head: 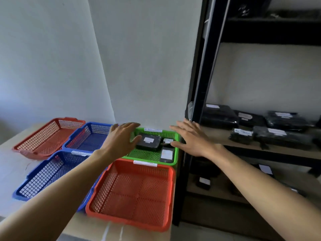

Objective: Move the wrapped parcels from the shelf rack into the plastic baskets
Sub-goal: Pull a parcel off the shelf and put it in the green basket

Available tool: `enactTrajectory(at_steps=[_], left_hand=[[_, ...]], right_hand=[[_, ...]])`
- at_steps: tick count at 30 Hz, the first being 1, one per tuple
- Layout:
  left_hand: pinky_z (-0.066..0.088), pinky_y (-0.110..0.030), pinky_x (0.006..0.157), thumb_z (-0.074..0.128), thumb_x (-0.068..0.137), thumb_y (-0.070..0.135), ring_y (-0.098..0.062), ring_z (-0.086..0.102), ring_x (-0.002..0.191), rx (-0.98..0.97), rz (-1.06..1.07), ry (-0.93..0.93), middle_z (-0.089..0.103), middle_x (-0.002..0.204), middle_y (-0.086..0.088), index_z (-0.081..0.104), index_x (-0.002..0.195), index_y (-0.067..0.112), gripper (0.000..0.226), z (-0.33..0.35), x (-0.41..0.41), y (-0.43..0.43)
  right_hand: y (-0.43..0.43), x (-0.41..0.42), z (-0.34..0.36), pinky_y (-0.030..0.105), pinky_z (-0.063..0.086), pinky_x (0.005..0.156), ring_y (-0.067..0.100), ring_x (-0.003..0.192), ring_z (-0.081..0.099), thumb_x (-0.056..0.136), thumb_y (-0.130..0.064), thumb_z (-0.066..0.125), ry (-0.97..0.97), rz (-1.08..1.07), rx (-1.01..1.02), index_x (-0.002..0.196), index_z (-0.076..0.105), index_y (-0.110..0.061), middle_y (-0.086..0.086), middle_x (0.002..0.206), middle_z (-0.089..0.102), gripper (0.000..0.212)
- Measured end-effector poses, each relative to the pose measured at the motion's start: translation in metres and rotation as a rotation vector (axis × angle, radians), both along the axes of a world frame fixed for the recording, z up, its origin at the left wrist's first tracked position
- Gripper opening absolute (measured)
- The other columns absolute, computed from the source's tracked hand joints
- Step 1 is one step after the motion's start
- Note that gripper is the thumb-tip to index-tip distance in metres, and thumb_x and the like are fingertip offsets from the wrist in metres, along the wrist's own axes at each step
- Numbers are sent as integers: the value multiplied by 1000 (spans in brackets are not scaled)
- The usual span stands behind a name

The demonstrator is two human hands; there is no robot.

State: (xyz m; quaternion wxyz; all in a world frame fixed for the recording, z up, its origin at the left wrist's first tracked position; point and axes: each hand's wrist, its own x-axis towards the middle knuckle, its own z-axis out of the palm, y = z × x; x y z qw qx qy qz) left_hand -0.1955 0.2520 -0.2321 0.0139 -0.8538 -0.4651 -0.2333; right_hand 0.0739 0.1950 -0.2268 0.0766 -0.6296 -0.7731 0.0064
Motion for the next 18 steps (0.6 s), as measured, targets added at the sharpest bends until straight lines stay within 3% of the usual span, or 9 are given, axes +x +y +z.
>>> enactTrajectory(at_steps=[3,5,7,12,18], left_hand=[[22,-52,110,61,90,38,-24,47,129,163,23,-6,52,140,-4,49,137,17,54,36,10,-21],[21,-54,110,62,89,38,-25,47,130,270,21,-30,52,139,-6,49,137,15,55,59,25,-39],[21,-54,110,62,89,39,-25,47,130,335,10,-55,52,139,-6,49,137,14,55,82,43,-56],[17,-51,113,57,90,43,-21,43,133,376,-33,-134,49,142,-1,48,138,17,54,133,85,-91],[18,-51,114,55,91,45,-20,44,132,396,-104,-166,51,140,1,48,136,18,53,181,124,-113]], right_hand=[[-32,16,40,51,7,117,27,150,5,92,-66,25,-94,-85,278,152,26,-26,7,161,18,72],[-53,24,66,54,11,116,28,149,9,95,-63,26,-109,-141,398,152,28,-24,8,160,22,70],[-71,31,91,55,8,116,29,149,8,98,-58,32,-107,-161,444,153,25,-22,9,160,20,66],[-103,46,146,54,8,116,28,149,9,93,-60,25,-71,-153,515,153,24,-22,10,159,23,71],[-121,76,191,47,13,114,23,146,19,99,-51,40,52,-181,592,149,35,-21,7,155,32,58]])
